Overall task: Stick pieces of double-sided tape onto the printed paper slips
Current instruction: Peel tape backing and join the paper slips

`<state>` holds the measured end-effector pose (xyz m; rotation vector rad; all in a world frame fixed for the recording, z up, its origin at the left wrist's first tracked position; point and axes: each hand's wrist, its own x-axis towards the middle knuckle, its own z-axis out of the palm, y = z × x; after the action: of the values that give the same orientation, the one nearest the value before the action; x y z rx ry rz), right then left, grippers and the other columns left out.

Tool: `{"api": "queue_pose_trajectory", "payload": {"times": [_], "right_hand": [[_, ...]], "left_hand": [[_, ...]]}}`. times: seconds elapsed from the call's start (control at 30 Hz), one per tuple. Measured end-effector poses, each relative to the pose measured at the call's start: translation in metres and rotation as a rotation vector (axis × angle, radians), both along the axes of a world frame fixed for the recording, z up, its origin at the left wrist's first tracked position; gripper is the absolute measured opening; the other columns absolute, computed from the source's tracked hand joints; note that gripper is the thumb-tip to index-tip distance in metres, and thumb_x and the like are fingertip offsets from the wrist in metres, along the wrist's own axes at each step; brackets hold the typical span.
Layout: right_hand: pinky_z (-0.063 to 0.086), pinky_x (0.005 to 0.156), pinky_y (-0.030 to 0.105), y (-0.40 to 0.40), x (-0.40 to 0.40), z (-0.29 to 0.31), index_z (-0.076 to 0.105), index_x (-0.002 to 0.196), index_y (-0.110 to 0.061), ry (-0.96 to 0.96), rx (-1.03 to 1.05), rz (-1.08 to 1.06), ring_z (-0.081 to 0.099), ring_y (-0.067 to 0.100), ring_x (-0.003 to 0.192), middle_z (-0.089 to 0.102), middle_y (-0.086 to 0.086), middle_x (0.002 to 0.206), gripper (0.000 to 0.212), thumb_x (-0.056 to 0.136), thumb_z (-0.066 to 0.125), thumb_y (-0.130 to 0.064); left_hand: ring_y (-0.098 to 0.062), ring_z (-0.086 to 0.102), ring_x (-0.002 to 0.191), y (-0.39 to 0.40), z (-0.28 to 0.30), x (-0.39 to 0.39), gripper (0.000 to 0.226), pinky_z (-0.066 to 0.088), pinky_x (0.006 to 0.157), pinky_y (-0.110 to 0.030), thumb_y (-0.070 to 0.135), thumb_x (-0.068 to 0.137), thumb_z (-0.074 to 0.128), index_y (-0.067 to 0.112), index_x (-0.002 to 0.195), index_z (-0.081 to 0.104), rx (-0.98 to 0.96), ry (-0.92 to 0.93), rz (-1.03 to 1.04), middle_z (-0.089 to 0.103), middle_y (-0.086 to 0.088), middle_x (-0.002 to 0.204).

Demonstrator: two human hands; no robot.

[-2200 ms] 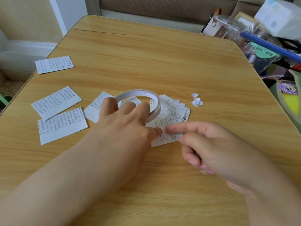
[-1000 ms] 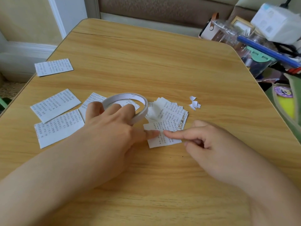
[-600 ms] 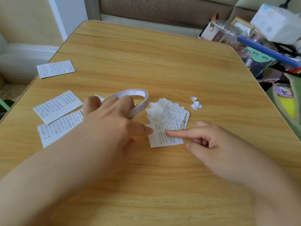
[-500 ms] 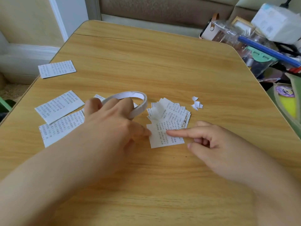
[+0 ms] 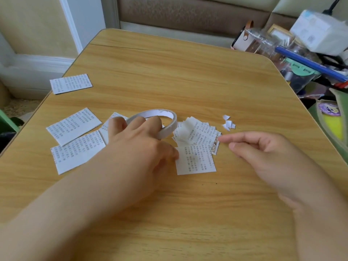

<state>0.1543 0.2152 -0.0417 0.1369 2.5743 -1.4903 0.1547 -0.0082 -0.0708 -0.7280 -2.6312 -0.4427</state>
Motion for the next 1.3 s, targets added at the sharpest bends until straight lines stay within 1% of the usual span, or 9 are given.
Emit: {"api": "queue_pose_trajectory", "payload": {"times": [0.13,0.33,0.53,0.63,0.73,0.83,0.93,1.07,1.3], "right_hand": [[0.041,0.056,0.013,-0.018,-0.001,0.002,0.074,0.086,-0.036,0.076,0.013,0.015,0.060,0.020,0.080,0.069,0.000,0.087,0.015,0.085,0.061,-0.028],[0.040,0.053,0.009,-0.036,-0.003,0.006,0.073,0.089,-0.033,0.125,0.012,0.049,0.057,0.009,0.065,0.061,-0.017,0.065,0.015,0.085,0.061,-0.026],[0.041,0.054,0.010,-0.045,-0.003,0.008,0.073,0.089,-0.033,0.148,0.036,0.027,0.060,0.012,0.069,0.065,-0.012,0.073,0.014,0.085,0.061,-0.027],[0.038,0.049,0.006,-0.051,-0.004,0.006,0.072,0.094,-0.032,0.184,0.144,0.019,0.052,-0.001,0.056,0.060,-0.016,0.068,0.014,0.088,0.062,-0.026],[0.040,0.061,0.006,-0.064,-0.009,0.008,0.069,0.106,-0.031,0.229,0.319,0.067,0.055,-0.004,0.072,0.059,-0.016,0.082,0.018,0.089,0.062,-0.030],[0.037,0.078,0.015,-0.088,-0.021,0.011,0.062,0.118,-0.027,0.216,0.490,0.162,0.052,0.004,0.101,0.055,-0.014,0.102,0.032,0.089,0.060,-0.041],[0.035,0.085,0.024,-0.117,-0.034,0.008,0.056,0.118,-0.019,0.150,0.678,0.272,0.046,0.015,0.116,0.051,-0.003,0.117,0.042,0.089,0.058,-0.049],[0.031,0.086,0.028,-0.134,-0.047,0.008,0.048,0.118,-0.016,-0.030,0.762,0.320,0.036,0.021,0.125,0.043,0.001,0.127,0.052,0.082,0.067,-0.049],[0.034,0.057,0.024,-0.128,-0.039,0.009,0.045,0.093,-0.028,-0.044,0.517,0.178,0.050,0.006,0.079,0.053,-0.009,0.104,0.038,0.076,0.078,-0.036]], "left_hand": [[-0.020,0.046,0.064,0.003,0.003,-0.004,0.019,0.026,0.068,-0.040,0.031,0.071,0.053,0.032,0.067,0.071,0.094,0.020,0.019,0.034,0.007,0.073],[-0.015,0.038,0.063,0.002,0.001,-0.006,0.009,0.029,0.063,-0.042,0.024,0.050,0.066,0.032,0.052,0.062,0.071,-0.033,0.020,0.036,0.008,0.067],[-0.015,0.036,0.069,-0.008,0.006,-0.006,0.047,0.009,0.069,-0.028,0.017,0.044,0.088,0.036,0.063,0.049,0.128,-0.210,0.063,0.027,0.018,0.069],[-0.005,0.038,0.069,-0.012,0.017,-0.004,0.028,0.016,0.078,-0.032,0.015,0.064,0.075,0.033,0.073,0.055,0.261,-0.176,0.125,0.031,0.019,0.075],[0.008,0.044,0.077,-0.018,0.029,-0.004,0.016,0.024,0.083,-0.035,0.023,0.076,0.051,0.038,0.078,0.050,0.433,-0.194,0.212,0.037,0.017,0.076],[-0.002,0.040,0.055,-0.024,0.039,-0.006,0.016,0.036,0.066,-0.028,0.017,0.079,0.046,0.033,0.081,0.048,0.737,-0.263,0.300,0.035,0.011,0.066],[-0.007,0.026,0.044,-0.030,0.045,-0.008,0.032,0.027,0.039,-0.013,0.003,0.081,0.046,0.034,0.082,0.047,0.993,-0.324,0.335,0.031,0.007,0.065],[-0.006,0.028,0.038,-0.040,0.046,-0.009,0.033,0.024,0.033,-0.011,-0.001,0.083,0.047,0.032,0.083,0.047,1.116,-0.396,0.351,0.032,0.000,0.069],[-0.005,0.028,0.035,-0.044,0.046,-0.008,0.029,0.021,0.031,-0.012,0.001,0.082,0.048,0.028,0.081,0.059,1.110,-0.473,0.358,0.030,0.005,0.067]]}}
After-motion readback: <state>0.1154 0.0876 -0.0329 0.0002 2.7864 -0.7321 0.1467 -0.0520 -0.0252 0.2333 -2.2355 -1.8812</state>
